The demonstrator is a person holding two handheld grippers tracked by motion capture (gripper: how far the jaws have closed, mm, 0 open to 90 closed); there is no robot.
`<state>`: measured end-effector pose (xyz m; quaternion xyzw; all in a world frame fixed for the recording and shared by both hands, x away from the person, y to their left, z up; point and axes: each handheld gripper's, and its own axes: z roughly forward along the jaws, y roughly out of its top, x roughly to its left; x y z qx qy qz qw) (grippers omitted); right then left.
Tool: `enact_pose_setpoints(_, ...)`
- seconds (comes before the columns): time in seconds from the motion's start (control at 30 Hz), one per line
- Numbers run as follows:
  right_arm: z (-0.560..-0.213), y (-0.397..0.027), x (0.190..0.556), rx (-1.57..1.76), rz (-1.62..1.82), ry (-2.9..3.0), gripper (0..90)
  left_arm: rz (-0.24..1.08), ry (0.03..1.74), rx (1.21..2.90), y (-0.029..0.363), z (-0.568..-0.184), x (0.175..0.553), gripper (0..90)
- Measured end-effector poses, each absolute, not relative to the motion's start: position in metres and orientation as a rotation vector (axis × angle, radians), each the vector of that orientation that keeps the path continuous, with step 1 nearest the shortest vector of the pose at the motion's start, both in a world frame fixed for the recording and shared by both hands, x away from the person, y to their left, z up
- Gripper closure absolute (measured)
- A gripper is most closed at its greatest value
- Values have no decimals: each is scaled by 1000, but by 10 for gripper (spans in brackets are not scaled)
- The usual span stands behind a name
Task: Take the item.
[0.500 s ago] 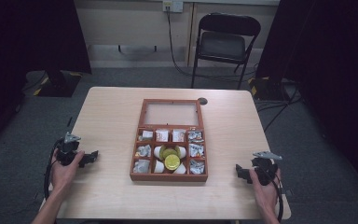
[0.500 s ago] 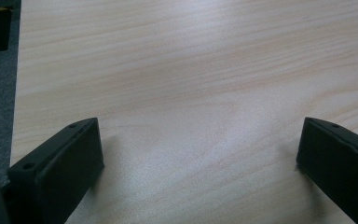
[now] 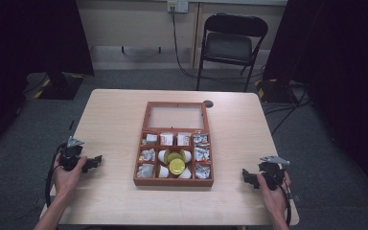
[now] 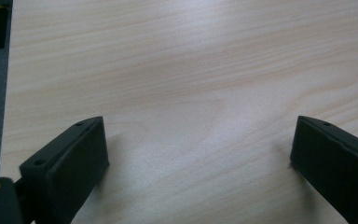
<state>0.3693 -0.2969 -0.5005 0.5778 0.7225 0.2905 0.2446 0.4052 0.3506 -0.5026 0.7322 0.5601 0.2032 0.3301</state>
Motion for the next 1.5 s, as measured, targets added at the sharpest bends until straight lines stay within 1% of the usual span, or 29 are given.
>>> enact_pose_setpoints(0.03,-501,-297,369,1578,793,1972,0,511,1457,1913,348,-501,404,85)
enact_pose_setpoints(0.07,-501,-297,369,1578,793,1972,0,521,1444,1923,345,-499,403,156)
enact_pose_setpoints(0.1,-501,-297,369,1578,793,1972,0,521,1444,1923,345,-499,403,203)
enact_pose_setpoints(0.13,-501,-297,369,1578,792,1972,0,539,1424,1961,338,-500,403,174)
enact_pose_setpoints(0.17,-501,-297,369,1578,792,1972,0,539,1424,1961,338,-500,403,148)
enact_pose_setpoints(0.2,-501,-297,369,1577,793,1972,0,545,1416,1973,336,-501,403,148)
enact_pose_setpoints(0.53,-501,-297,369,1578,793,1972,0,529,1384,1902,339,-490,398,177)
enact_pose_setpoints(0.57,-501,-297,369,1578,793,1972,0,532,1379,1904,339,-488,397,177)
enact_pose_setpoints(0.67,-501,-297,369,1576,793,1973,0,532,1336,1920,333,-485,395,222)
enact_pose_setpoints(0.73,-501,-297,369,1577,793,1973,0,501,1301,1917,329,-481,392,232)
enact_pose_setpoints(0.9,-501,-297,370,1573,795,1977,0,490,1263,1904,321,-475,390,247)
enact_pose_setpoints(1.1,-501,-297,370,1573,795,1977,0,497,1173,1956,306,-468,387,265)
enact_pose_setpoints(1.5,-501,-297,370,1572,796,1978,0,460,1090,1979,289,-454,382,280)
